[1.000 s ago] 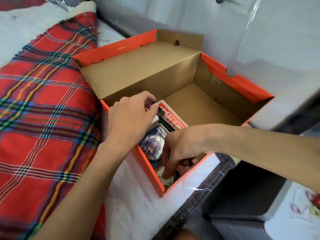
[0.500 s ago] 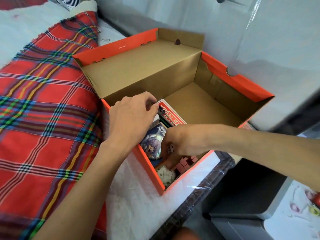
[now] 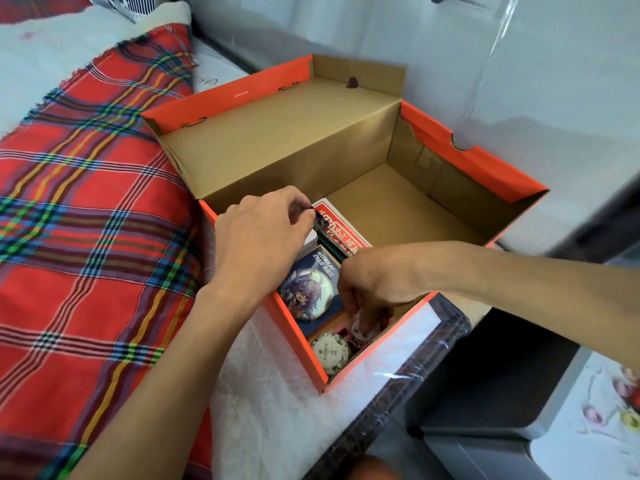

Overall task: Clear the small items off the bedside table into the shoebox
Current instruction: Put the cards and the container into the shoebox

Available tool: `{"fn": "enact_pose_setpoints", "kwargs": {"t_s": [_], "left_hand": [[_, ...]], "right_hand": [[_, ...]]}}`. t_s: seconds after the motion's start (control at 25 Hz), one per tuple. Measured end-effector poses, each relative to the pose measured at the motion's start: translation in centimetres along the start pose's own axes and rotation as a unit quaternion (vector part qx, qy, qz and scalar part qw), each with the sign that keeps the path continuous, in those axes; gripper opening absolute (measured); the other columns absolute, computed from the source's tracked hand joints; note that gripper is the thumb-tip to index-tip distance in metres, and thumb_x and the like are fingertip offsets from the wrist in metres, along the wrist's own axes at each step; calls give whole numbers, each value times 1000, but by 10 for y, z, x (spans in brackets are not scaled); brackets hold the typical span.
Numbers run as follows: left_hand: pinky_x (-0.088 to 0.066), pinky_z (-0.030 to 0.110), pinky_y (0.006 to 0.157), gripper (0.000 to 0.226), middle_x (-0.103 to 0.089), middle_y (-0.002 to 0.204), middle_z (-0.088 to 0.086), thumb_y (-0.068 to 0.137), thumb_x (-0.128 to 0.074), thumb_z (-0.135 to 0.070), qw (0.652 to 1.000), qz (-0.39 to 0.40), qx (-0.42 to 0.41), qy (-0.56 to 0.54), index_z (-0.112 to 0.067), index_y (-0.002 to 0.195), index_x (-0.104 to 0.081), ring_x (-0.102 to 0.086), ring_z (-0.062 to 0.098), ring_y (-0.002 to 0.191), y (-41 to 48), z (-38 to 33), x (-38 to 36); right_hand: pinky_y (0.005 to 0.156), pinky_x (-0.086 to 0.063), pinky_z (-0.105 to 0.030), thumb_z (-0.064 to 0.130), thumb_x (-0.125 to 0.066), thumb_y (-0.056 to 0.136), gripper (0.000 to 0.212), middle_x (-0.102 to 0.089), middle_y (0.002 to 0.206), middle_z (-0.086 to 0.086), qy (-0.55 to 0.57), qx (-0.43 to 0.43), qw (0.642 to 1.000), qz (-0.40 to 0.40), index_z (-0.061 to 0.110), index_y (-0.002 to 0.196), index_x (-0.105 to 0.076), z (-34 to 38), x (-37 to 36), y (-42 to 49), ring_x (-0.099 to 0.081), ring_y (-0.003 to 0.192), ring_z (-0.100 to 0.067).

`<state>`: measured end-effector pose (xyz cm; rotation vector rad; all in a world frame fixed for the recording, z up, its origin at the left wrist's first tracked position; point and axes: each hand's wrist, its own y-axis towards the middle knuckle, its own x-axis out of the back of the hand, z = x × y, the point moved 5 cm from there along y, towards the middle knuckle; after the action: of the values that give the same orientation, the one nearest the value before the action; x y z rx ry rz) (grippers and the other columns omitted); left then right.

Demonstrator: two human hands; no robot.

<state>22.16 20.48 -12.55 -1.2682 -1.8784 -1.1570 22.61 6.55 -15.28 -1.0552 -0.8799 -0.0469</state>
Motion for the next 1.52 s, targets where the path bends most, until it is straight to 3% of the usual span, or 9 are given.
{"fn": "enact_pose_setpoints", "kwargs": {"t_s": [0.28,0.36,0.52,0.72,0.96,1.16,1.28,1.44,1.52], "left_hand": [[-45,37,76,24,-75,97,-10,94,-50,-51,1000,19,11,11,-37,105,-67,-66,22,94,1,1,-1],[-45,37,76,23,-74,96,-11,94,-50,-51,1000,25,15,12,-38,104,-66,-66,23,95,1,1,-2],[-44,37,76,21,-73,94,-11,93,-50,-50,999,35,16,13,-38,102,-66,-65,23,95,1,-1,-2],[-45,38,81,21,-72,101,-7,92,-52,-49,996,84,16,-2,-39,104,-65,-61,27,102,-1,-15,7],[-44,37,87,18,-71,97,-11,91,-59,-43,988,126,-63,-66,-36,105,-69,-59,26,107,-29,-104,32],[-49,40,92,19,-74,105,-7,91,-61,-42,960,182,-181,-111,-35,106,-70,-64,25,106,-90,-214,25],[-50,38,91,20,-75,102,-6,90,-63,-40,931,244,-244,-121,-32,107,-71,-66,20,103,-138,-277,-5],[-52,39,86,19,-74,98,-9,92,-61,-44,884,334,-311,-104,-35,106,-69,-66,17,98,-206,-352,-69],[-54,37,84,20,-73,101,-12,93,-59,-46,865,372,-325,-95,-35,107,-68,-68,13,92,-231,-373,-102]], "right_hand": [[47,-40,-8,24,-75,84,25,-58,74,6,-52,5,998,-17,17,108,-71,9,0,3,-52,62,-9],[64,-45,-21,26,-73,85,22,-65,87,0,-88,-3,996,-30,18,106,-71,10,1,3,-58,76,-18],[74,-51,-29,28,-68,89,26,-69,104,-7,-105,-21,991,-74,11,108,-70,5,5,-3,-64,92,-25],[59,-42,-22,21,-65,88,9,-69,84,-2,-31,-22,977,-210,17,94,-72,-6,23,-54,-61,79,-18],[70,-53,-29,4,-60,89,22,-67,75,3,174,-35,903,-392,23,89,-70,-33,-7,-182,-65,71,-19],[52,-40,-9,4,-62,85,20,-62,65,10,275,-116,847,-439,22,88,-71,-61,-103,-280,-55,55,2],[55,-49,-30,10,-60,89,21,-64,63,6,363,-185,791,-457,28,86,-70,-90,-186,-328,-57,56,-10],[49,-40,-22,16,-47,95,27,-61,52,8,430,-318,679,-503,32,86,-67,-141,-317,-368,-53,47,-2],[55,-41,-26,11,-42,95,30,-61,52,6,433,-391,633,-510,28,97,-66,-163,-368,-376,-57,55,-5]]}}
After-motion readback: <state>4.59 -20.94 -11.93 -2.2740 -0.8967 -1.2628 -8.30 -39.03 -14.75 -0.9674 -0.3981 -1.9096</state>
